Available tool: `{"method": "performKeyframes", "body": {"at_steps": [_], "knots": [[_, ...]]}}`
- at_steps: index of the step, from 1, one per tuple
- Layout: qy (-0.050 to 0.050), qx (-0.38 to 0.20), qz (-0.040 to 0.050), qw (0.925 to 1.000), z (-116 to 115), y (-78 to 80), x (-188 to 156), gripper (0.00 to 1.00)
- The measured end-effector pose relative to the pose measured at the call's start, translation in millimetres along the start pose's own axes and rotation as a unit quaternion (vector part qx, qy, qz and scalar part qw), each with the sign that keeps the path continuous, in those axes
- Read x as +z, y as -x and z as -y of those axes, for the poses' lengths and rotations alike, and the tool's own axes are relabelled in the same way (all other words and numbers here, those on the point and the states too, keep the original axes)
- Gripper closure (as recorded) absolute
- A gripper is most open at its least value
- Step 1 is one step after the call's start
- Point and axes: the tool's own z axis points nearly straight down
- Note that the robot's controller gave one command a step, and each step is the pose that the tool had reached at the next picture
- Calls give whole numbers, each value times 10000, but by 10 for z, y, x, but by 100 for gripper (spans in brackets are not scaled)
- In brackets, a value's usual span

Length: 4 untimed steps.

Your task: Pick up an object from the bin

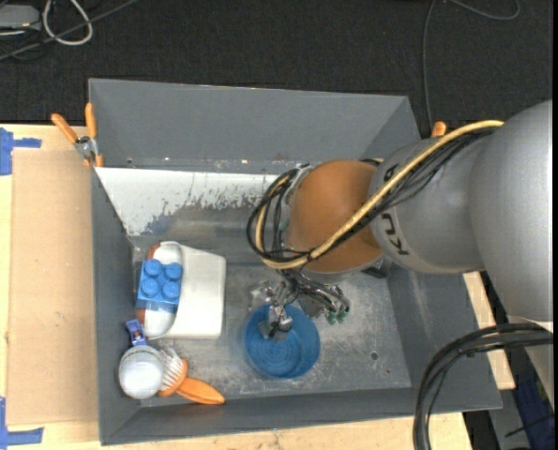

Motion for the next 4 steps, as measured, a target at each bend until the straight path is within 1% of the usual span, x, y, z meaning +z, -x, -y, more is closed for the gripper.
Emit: {"method": "performKeyframes", "body": {"at_steps": [1,2,3,4], "knots": [[-1,7,5,10000,3,2,0,0],[0,17,2,10000,6,0,-1,100],[1,20,1,10000,6,-1,-1,100],[10,23,-55,10000,-8,-41,-315,100]]}}
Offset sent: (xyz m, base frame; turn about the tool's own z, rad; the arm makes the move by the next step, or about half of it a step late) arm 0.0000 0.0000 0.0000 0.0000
